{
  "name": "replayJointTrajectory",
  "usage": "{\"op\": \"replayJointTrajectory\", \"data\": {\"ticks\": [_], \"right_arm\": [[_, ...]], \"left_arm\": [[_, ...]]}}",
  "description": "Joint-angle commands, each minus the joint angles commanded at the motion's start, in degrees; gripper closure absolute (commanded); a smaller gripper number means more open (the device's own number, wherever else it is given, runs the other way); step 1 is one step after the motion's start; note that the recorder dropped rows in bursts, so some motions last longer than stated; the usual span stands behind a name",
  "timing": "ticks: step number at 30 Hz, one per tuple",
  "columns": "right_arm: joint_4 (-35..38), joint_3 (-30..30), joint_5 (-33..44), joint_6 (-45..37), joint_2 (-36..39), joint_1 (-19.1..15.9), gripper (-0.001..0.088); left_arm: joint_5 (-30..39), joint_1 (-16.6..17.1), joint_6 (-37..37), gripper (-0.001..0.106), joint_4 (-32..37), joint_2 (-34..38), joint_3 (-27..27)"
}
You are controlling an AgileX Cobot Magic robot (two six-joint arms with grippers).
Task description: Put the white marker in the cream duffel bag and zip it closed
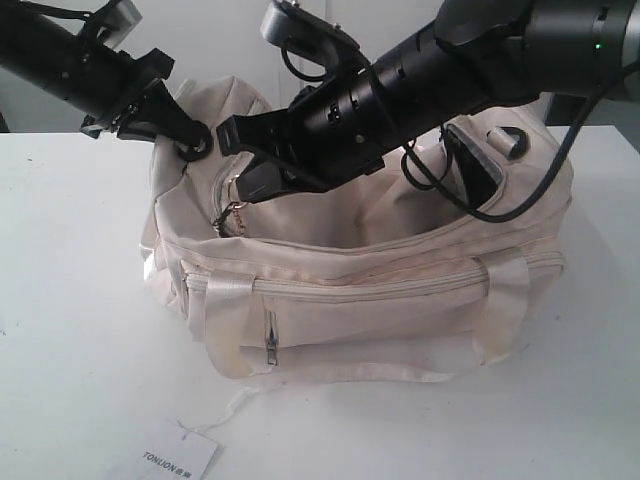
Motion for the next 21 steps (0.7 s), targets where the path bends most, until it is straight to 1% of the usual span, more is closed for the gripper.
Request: {"op": "replayJointTrajectory", "data": {"ticks": [2, 5, 6, 9, 11, 13, 15, 18, 21], "right_arm": [[0.00, 0.00, 0.00, 0.00, 0.00, 0.00, 0.0868], [0.00, 0.00, 0.00, 0.00, 0.00, 0.00, 0.0868], [0.00, 0.00, 0.00, 0.00, 0.00, 0.00, 0.0868], [-0.13, 0.00, -0.10, 0.00, 0.00, 0.00, 0.0868], [-0.13, 0.00, -0.23, 0.00, 0.00, 0.00, 0.0868], [-0.13, 0.00, -0.23, 0.00, 0.00, 0.00, 0.0868], [-0.13, 0.00, -0.34, 0.00, 0.00, 0.00, 0.0868], [-0.13, 0.00, -0.34, 0.00, 0.00, 0.00, 0.0868], [-0.13, 0.00, -0.34, 0.00, 0.00, 0.00, 0.0868]], "left_arm": [[0.00, 0.00, 0.00, 0.096, 0.00, 0.00, 0.00], [-0.49, 0.00, 0.00, 0.076, 0.00, 0.00, 0.00], [-0.49, 0.00, 0.00, 0.066, 0.00, 0.00, 0.00], [-0.49, 0.00, 0.00, 0.051, 0.00, 0.00, 0.00], [-0.49, 0.00, 0.00, 0.046, 0.00, 0.00, 0.00], [-0.49, 0.00, 0.00, 0.044, 0.00, 0.00, 0.00], [-0.20, 0.00, 0.00, 0.043, 0.00, -0.11, 0.00], [2.30, 0.00, 0.00, 0.043, 0.00, -0.11, -0.27], [3.53, 0.00, -0.12, 0.043, 2.31, -0.11, -0.27]]}}
